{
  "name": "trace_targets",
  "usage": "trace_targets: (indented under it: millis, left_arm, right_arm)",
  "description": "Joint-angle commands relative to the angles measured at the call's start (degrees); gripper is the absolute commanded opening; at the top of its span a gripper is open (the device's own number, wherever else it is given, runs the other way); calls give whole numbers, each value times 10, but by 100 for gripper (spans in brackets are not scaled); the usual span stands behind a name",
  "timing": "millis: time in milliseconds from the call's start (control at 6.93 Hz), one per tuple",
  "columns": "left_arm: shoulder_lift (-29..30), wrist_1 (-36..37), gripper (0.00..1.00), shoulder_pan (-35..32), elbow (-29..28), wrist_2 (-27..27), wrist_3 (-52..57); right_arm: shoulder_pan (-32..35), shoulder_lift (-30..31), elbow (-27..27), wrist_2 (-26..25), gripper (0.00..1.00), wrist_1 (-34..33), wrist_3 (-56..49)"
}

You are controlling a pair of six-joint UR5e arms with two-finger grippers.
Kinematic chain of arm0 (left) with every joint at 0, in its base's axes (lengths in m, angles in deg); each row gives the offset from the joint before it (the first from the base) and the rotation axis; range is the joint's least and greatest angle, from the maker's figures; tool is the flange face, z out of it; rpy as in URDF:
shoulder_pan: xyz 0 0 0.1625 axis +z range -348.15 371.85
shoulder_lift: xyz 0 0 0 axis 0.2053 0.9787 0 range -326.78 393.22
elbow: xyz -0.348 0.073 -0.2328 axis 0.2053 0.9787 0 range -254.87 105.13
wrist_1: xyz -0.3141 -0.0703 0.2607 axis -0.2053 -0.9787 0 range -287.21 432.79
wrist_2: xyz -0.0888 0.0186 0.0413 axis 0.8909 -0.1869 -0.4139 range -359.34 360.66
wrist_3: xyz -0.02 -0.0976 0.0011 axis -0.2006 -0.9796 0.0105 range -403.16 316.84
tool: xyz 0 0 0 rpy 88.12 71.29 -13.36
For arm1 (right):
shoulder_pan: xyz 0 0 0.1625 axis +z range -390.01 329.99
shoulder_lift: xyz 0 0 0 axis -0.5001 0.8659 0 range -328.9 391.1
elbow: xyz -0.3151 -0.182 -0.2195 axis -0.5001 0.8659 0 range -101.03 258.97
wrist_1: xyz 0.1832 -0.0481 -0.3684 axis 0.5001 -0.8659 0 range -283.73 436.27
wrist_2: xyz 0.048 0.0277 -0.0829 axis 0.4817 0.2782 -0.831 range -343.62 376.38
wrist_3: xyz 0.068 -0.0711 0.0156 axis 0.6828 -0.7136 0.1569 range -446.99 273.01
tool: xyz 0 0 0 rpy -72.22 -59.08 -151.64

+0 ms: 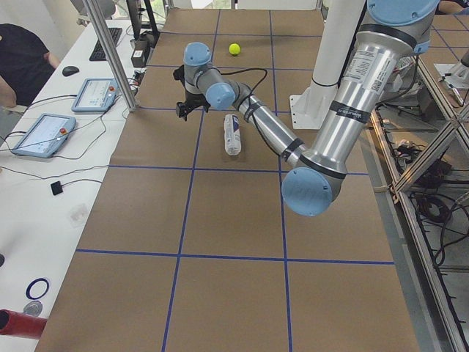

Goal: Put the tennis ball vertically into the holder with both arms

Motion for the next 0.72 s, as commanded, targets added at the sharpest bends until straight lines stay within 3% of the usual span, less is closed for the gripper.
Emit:
trace_targets:
  millis: [0, 289, 577]
  left_arm:
    - [102, 86, 99, 97, -2, -55, 0]
    - [129, 86, 99, 187, -16, -175, 60]
    - [130, 83, 99, 243, -58, -252, 80]
  right_arm:
    - [-2, -1, -1, 4, 99, 0, 0]
    - [-4, -4, 1, 6, 99, 1, -4]
    - [-4, -5, 2, 6, 99, 2, -4]
